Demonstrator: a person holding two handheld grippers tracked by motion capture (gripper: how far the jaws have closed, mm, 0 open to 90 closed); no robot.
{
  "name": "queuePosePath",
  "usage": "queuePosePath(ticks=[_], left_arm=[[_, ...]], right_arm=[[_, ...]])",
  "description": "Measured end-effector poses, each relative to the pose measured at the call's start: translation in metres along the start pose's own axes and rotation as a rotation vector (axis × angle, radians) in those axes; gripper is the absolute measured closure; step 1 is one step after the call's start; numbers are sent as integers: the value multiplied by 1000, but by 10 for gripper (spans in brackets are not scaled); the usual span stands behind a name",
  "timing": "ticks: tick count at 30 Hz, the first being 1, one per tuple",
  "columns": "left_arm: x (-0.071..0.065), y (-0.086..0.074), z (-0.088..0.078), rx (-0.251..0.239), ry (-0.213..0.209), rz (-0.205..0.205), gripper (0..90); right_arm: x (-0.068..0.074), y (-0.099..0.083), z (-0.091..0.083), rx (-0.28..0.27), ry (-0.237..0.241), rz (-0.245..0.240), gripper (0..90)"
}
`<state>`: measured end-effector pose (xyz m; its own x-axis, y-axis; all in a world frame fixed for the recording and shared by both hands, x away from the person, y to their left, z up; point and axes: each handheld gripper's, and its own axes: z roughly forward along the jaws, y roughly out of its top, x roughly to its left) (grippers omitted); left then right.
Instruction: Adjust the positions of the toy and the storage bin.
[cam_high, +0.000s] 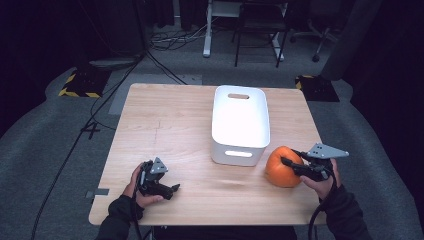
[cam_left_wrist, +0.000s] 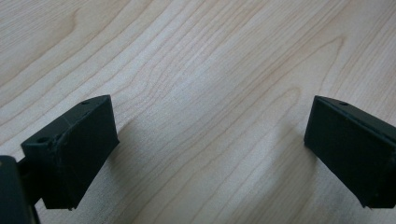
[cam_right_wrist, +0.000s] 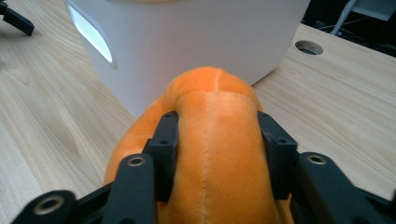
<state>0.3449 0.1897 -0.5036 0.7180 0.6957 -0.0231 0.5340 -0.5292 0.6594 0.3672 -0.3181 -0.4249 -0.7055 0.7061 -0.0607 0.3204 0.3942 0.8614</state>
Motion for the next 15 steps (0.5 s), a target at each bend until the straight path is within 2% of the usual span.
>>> queuePosePath(ticks=[5, 10, 12, 15], left_arm=[[3, 1, 0, -3, -2, 21, 31], [3, 1, 0, -3, -3, 15, 39], [2, 0, 0, 1, -16, 0, 40], [2, 0, 0, 6, -12, 2, 42]], right_arm=[[0, -2, -4, -16, 5, -9, 599], [0, -3, -8, -34, 12, -26, 603], [0, -3, -9, -42, 15, -32, 606], [2, -3, -9, -46, 9, -29, 609]])
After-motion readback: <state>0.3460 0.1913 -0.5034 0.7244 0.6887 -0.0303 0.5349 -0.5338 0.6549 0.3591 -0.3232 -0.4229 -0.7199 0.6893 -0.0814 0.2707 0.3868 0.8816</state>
